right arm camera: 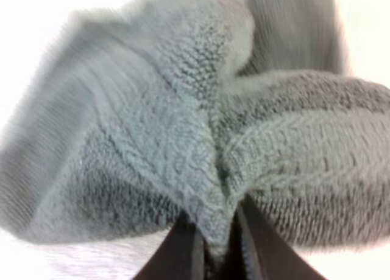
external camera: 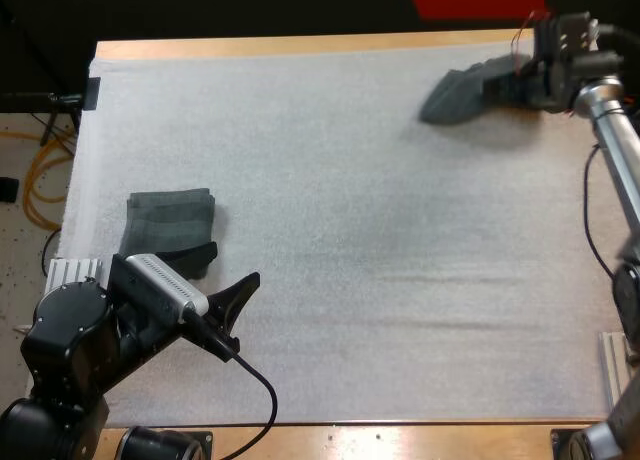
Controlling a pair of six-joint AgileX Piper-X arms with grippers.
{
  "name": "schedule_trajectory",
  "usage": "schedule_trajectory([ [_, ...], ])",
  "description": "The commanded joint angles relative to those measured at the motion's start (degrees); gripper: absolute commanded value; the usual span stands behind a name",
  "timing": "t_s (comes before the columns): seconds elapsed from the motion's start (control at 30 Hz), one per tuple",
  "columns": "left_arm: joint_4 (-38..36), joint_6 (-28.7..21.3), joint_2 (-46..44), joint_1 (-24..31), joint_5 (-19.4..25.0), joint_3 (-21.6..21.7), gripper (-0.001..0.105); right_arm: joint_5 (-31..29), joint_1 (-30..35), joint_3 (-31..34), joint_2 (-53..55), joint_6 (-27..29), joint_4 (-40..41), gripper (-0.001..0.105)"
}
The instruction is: Pick towel from pile fold and stack
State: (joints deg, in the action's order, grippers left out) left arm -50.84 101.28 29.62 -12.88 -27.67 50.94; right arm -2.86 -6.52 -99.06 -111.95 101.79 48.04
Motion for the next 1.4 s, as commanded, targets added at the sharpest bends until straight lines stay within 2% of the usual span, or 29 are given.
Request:
schedule_trajectory([
  [0.0, 0.6, 0.5, 0.1, -0.3, -0.4, 0.5, 0.062, 0.6, -0.4, -0.8, 3.6, 1.3, 0.8, 0.000],
  [0.23, 0.6, 0.5, 0.1, -0.3, -0.4, 0.5, 0.062, 1.4, -3.6, -0.8, 17.4, 3.3, 7.3, 0.000],
  [0.53, 0.6, 0.5, 0.1, -0.3, -0.4, 0.5, 0.062, 5.6, -10.8, -0.8, 29.1, 3.4, 23.4, 0.000],
  [0.73, -0.7, 0.5, 0.1, -0.3, -0.4, 0.5, 0.062, 7.0, -18.7, -0.2, 31.6, -0.2, 36.9, 0.000],
  [0.87, -5.7, 0.5, 0.1, -0.3, -0.4, 0.5, 0.062, 7.5, -25.0, 2.5, 31.8, -3.0, 42.5, 0.000],
  [1.0, -11.4, 0.3, 0.1, -0.3, -0.4, 0.5, 0.062, 12.7, -28.8, 8.1, 31.4, -3.1, 40.6, 0.000],
  [1.13, -13.7, 0.3, 0.1, -0.3, -0.4, 0.5, 0.062, 13.0, -29.8, 14.5, 29.5, -3.6, 34.2, 0.000],
  [1.23, -13.7, 0.3, 0.1, -0.3, -0.4, 0.5, 0.062, 13.0, -29.7, 18.2, 26.5, -4.9, 26.5, 0.000],
  [1.37, -13.4, 0.3, 0.1, -0.3, -0.4, 0.5, 0.062, 10.8, -29.7, 19.0, 19.6, -6.3, 14.4, 0.000],
])
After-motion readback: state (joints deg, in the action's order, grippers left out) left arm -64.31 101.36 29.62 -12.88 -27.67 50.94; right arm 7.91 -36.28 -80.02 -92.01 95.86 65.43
